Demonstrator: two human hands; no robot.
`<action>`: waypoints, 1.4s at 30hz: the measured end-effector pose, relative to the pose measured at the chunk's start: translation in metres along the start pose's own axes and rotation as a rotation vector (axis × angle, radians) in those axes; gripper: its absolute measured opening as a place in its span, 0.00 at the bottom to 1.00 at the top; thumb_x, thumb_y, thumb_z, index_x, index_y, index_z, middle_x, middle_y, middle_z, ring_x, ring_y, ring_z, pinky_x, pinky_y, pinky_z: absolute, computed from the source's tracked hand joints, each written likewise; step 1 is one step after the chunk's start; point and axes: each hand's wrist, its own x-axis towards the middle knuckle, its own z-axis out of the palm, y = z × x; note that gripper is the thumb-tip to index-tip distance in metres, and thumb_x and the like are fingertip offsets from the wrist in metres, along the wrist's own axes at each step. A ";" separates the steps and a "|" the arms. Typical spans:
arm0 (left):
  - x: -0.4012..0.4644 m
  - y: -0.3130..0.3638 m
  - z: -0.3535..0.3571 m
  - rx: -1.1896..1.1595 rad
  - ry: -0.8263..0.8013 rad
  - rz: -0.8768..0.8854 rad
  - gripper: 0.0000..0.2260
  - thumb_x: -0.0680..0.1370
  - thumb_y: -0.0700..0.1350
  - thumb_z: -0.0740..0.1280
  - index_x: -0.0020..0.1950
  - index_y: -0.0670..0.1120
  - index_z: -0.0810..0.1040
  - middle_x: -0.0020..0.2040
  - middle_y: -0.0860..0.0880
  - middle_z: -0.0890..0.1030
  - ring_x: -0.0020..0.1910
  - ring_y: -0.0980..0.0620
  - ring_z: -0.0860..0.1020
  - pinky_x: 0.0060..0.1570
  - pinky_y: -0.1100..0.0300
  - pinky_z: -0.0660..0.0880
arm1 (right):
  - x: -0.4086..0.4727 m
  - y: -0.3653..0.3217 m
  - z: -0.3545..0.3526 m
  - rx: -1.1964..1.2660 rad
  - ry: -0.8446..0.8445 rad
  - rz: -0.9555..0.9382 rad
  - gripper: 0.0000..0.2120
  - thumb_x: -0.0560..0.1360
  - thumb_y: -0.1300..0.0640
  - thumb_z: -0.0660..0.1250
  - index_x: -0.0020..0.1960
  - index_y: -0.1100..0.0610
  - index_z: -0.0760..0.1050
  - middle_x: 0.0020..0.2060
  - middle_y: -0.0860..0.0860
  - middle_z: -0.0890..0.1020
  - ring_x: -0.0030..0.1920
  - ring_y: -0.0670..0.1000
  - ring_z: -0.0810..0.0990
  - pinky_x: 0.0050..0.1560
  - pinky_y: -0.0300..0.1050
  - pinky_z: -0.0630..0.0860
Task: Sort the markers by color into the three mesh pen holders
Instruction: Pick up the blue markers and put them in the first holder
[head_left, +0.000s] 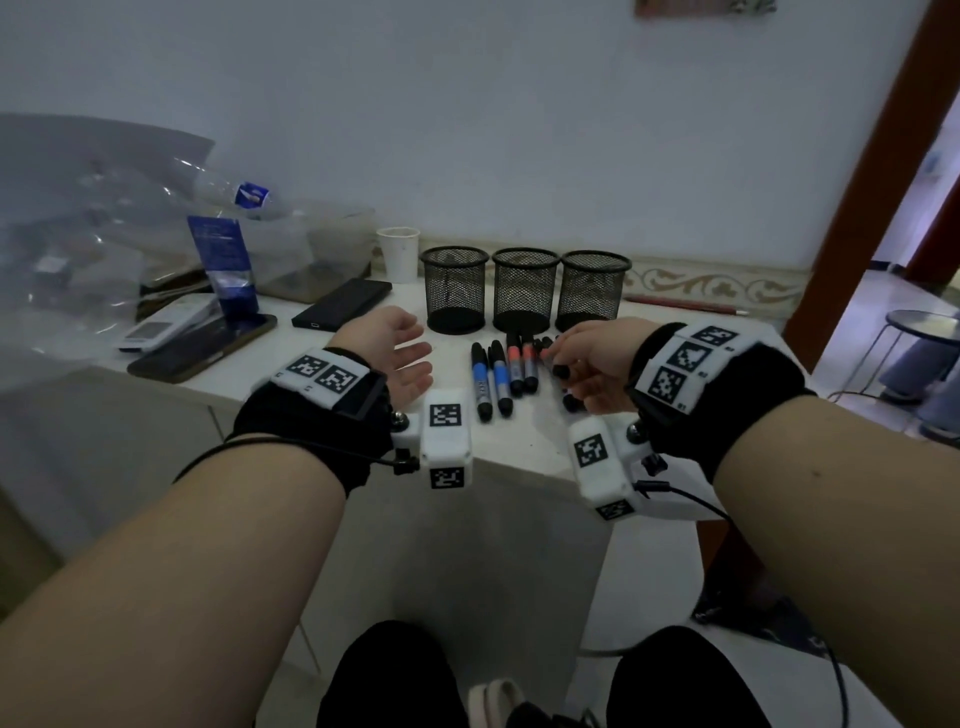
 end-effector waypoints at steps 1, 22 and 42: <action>0.001 0.000 -0.001 0.001 0.002 -0.004 0.10 0.79 0.48 0.57 0.51 0.44 0.74 0.59 0.44 0.73 0.68 0.43 0.69 0.56 0.52 0.67 | 0.001 0.001 0.001 0.001 -0.004 0.004 0.06 0.76 0.63 0.60 0.49 0.57 0.74 0.29 0.52 0.72 0.28 0.49 0.70 0.29 0.38 0.69; 0.006 -0.009 0.016 0.003 -0.021 -0.037 0.12 0.78 0.47 0.57 0.58 0.44 0.72 0.62 0.44 0.74 0.68 0.44 0.69 0.57 0.53 0.66 | 0.014 0.004 -0.016 0.089 0.049 0.040 0.04 0.76 0.60 0.62 0.48 0.61 0.73 0.36 0.56 0.78 0.30 0.52 0.74 0.29 0.40 0.69; 0.021 0.010 0.045 0.037 0.012 -0.004 0.08 0.78 0.47 0.58 0.45 0.45 0.74 0.53 0.44 0.75 0.68 0.44 0.68 0.64 0.52 0.64 | 0.041 0.006 -0.092 0.131 0.133 0.053 0.05 0.76 0.56 0.61 0.43 0.55 0.73 0.36 0.52 0.78 0.32 0.51 0.75 0.33 0.40 0.68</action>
